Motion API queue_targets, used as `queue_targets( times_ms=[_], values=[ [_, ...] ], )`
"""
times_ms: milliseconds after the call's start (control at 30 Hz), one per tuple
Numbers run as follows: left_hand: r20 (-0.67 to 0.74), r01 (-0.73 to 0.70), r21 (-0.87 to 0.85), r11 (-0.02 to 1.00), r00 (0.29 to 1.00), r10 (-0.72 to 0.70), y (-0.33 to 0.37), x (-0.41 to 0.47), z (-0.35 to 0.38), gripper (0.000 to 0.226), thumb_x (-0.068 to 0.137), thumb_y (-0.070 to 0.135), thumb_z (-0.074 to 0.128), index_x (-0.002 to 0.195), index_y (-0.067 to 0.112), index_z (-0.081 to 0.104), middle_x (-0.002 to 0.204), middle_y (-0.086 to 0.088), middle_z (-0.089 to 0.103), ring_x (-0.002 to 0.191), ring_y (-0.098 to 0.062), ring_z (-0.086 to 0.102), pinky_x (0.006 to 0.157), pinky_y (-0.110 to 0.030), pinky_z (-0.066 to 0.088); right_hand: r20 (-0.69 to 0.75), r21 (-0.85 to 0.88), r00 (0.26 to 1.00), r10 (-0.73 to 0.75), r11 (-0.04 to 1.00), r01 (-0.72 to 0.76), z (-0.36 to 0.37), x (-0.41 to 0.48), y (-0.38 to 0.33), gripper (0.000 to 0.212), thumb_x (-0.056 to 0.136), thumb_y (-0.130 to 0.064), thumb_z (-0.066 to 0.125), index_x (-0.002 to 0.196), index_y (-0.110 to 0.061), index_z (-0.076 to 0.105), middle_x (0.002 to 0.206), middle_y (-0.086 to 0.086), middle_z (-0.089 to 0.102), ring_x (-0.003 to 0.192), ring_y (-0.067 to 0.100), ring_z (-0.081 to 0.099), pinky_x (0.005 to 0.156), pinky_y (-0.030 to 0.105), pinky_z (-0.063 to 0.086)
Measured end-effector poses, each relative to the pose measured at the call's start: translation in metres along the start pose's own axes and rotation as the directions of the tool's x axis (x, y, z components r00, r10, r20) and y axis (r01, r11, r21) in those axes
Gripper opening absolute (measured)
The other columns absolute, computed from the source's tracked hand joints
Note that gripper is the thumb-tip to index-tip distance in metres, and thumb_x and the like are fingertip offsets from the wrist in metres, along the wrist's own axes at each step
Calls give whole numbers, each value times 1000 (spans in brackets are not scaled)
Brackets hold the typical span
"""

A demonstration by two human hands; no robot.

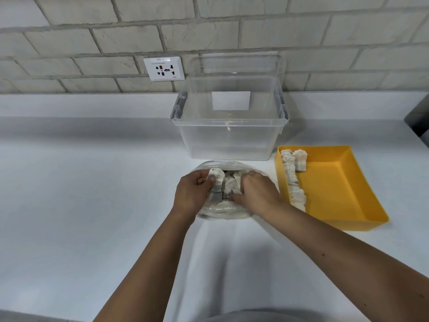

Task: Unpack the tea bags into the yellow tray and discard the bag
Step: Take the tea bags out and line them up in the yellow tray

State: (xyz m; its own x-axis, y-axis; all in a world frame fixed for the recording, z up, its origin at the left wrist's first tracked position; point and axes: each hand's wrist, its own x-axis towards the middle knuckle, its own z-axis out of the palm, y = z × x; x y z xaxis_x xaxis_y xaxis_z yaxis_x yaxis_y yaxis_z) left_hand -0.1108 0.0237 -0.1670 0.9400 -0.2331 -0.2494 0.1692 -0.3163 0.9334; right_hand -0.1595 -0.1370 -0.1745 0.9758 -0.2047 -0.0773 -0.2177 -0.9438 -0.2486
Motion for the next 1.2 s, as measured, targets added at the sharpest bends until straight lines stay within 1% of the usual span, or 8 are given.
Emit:
queue_targets(
  times_ms=[100, 267, 467, 633, 767, 967, 1033, 1200],
  values=[
    [-4, 5, -17, 1000, 1000, -5, -2, 1, 0, 14, 91, 14, 67, 100, 19, 75, 88, 0, 78, 90, -24, 73, 95, -51, 54, -3, -53, 1000, 9, 999, -9, 1, -1, -7, 49, 80, -48, 68, 104, -6, 63, 108, 10, 62, 98, 28, 61, 73, 30, 43],
    [-19, 36, -64, 997, 999, -38, 0, 0, -1, 19, 91, 18, 68, 110, 16, 70, 94, -5, 77, 90, -26, 74, 91, -50, 57, 39, 15, 999, 22, 1000, -23, -15, -1, -3, 21, 84, -33, 63, 79, -14, 58, 91, 6, 62, 93, 29, 61, 67, 28, 39],
    [19, 69, -133, 989, 998, -67, 4, -3, -1, 11, 93, 15, 66, 101, 11, 72, 90, -13, 77, 84, -30, 75, 89, -47, 58, -40, 171, 998, -58, 983, 64, -50, 0, 11, 1, 91, -24, 53, 90, -24, 52, 84, -2, 65, 81, 23, 60, 62, 35, 45],
    [67, 130, -229, 965, 991, -118, 10, -7, -2, 11, 95, 12, 63, 100, 7, 71, 88, -14, 74, 73, -23, 72, 75, -35, 61, 137, 612, 970, -203, 787, 78, -74, -2, 16, 12, 96, -12, 58, 98, -21, 66, 83, -1, 62, 61, 15, 66, 47, 27, 50],
    [90, 151, -285, 946, 987, -131, 15, -11, 3, 16, 95, 6, 56, 103, 7, 70, 87, -11, 75, 70, -22, 73, 66, -30, 61, 97, 780, 990, -103, 626, -12, -60, -1, 0, 7, 90, -9, 66, 96, -13, 65, 76, 9, 66, 62, 33, 65, 53, 42, 56],
    [195, 239, -415, 878, 966, -171, 18, -17, 3, 37, 106, 27, 40, 106, 10, 72, 98, -15, 77, 86, -28, 75, 81, -35, 61, 88, 806, 995, 50, 583, -101, -38, 3, -4, 12, 86, -6, 70, 93, -11, 62, 66, 7, 66, 58, 36, 67, 55, 40, 58],
    [188, 218, -386, 897, 970, -155, 14, -17, 3, 32, 102, 33, 52, 108, 9, 72, 97, -15, 77, 86, -26, 75, 83, -33, 59, 87, 810, 994, 61, 577, -106, -35, 4, -5, 12, 86, -6, 71, 93, -11, 61, 65, 6, 66, 55, 31, 67, 54, 38, 59],
    [127, 188, -349, 918, 980, -153, 9, -16, 4, 20, 91, 4, 66, 110, 4, 72, 85, -8, 76, 68, -17, 72, 62, -22, 57, 132, 786, 990, 59, 602, -141, -26, 12, -3, 4, 92, -10, 63, 89, -11, 65, 67, 9, 67, 56, 29, 68, 57, 39, 60]
  ],
)
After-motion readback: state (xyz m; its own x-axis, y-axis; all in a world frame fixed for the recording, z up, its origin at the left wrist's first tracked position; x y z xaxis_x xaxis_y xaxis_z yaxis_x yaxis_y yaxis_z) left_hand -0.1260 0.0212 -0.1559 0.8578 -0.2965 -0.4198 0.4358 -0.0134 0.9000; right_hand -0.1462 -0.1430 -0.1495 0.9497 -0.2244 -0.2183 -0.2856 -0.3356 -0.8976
